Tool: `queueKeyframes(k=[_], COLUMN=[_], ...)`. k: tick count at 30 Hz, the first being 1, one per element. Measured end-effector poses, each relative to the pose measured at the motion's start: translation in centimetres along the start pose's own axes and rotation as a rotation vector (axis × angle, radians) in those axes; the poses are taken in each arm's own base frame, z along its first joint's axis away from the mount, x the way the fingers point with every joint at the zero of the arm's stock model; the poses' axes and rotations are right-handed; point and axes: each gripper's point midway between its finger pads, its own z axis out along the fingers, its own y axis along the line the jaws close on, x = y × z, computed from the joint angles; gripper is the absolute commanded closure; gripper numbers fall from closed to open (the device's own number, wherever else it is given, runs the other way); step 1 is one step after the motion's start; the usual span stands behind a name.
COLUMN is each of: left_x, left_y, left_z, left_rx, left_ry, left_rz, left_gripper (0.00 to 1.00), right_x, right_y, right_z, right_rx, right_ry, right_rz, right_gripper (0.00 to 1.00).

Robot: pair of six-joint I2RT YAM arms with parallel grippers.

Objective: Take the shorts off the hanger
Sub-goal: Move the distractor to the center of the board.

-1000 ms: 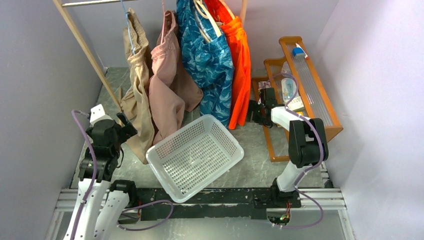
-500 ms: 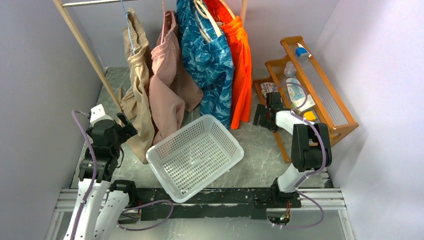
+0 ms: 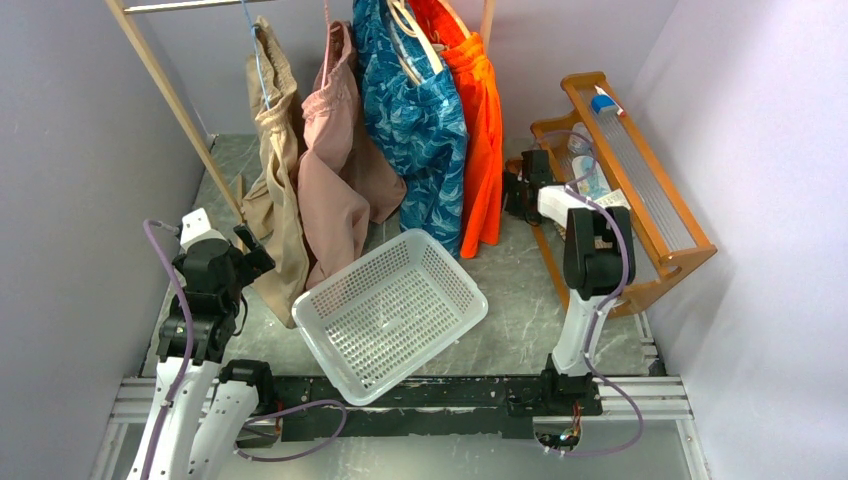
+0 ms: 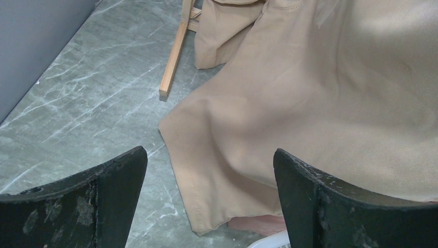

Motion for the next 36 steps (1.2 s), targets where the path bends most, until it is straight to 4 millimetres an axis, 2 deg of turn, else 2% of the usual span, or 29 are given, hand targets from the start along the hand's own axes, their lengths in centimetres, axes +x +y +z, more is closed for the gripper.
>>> queueKeyframes(k=[3, 10, 20, 24, 26, 28, 30, 33, 36], left_x=[0.0, 0.0, 0.0, 0.0, 0.0, 0.0, 0.0, 0.0, 0.0], left_y=[0.0, 0.0, 0.0, 0.0, 0.0, 0.0, 0.1, 0.1, 0.1], left_z=[0.0, 0.0, 0.0, 0.0, 0.0, 0.0, 0.0, 0.0, 0.0], left_rx=[0.0, -0.001, -0.001, -0.001, -0.002, -0.004, -0.007, -0.008, -0.008], left_ry=[0.0, 0.002, 0.001, 0.002, 0.002, 0.001, 0.0, -0.001, 0.0], left_rz=[0.0, 0.001, 0.001, 0.0, -0.002, -0.003, -0.006, -0.007, -0.007], left_gripper=[0.05, 0.05, 0.05, 0.05, 0.05, 0.05, 0.05, 0.05, 0.05], right_x=[-1.4, -3.5, -4.0, -3.9, -3.7, -3.4, -3.3, -4.4, -5.0], right_y=[0.5, 1.0, 0.6, 0.8, 1.0, 1.4, 1.9, 3.3, 4.1], right_z=[1.7, 3.4, 3.7, 3.4, 2.6, 0.8, -1.8, -6.3, -9.9], right_rx=[0.003, 0.013, 0.041, 0.016, -0.004, -0.029, -0.059, -0.123, -0.148], right_ry=[-0.009, -0.039, -0.06, -0.043, -0.032, -0.035, -0.052, -0.122, -0.186], right_rz=[-0.008, -0.016, -0.018, -0.027, -0.023, -0.013, -0.006, -0.006, 0.002], right_gripper=[0.26, 0.26, 0.26, 0.22, 0.19, 0.17, 0.16, 0.15, 0.13])
